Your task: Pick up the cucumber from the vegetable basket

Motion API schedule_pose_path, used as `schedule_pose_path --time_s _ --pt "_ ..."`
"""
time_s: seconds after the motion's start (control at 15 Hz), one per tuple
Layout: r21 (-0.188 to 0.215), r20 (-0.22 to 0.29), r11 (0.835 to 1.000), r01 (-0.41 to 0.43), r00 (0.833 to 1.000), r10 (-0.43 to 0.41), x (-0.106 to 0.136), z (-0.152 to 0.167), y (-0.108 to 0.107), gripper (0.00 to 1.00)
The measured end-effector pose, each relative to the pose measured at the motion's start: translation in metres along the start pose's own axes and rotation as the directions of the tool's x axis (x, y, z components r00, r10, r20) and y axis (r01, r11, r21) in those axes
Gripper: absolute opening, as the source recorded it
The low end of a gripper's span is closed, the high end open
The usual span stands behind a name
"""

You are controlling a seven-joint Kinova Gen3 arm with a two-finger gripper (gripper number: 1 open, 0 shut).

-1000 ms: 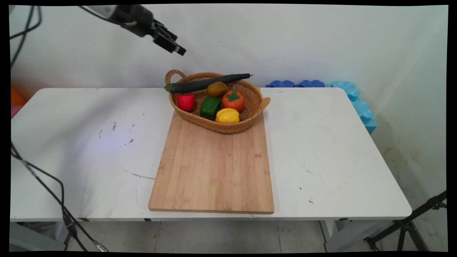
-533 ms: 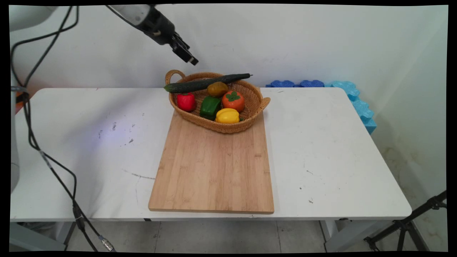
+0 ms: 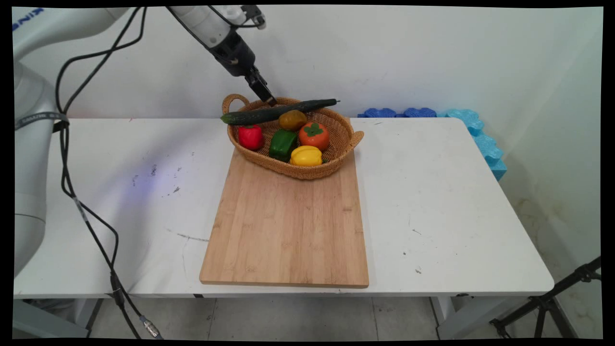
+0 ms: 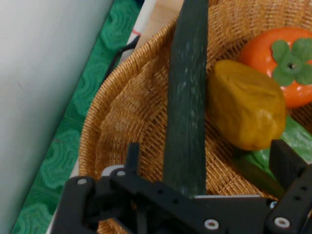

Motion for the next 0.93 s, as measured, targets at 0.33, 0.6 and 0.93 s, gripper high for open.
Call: schedule_pose_path --time_s 0.33,0.6,0.93 --pt "-0.005 0.059 1.000 -0.012 0.998 0.013 0.005 0.017 -0.004 1.00" --pt "-0.006 0.102 1.000 -0.016 0.995 0.016 0.006 0.028 -0.008 1.00" --pt "-0.007 0.126 1.000 -0.019 0.992 0.020 0.006 0.037 -0.010 1.00"
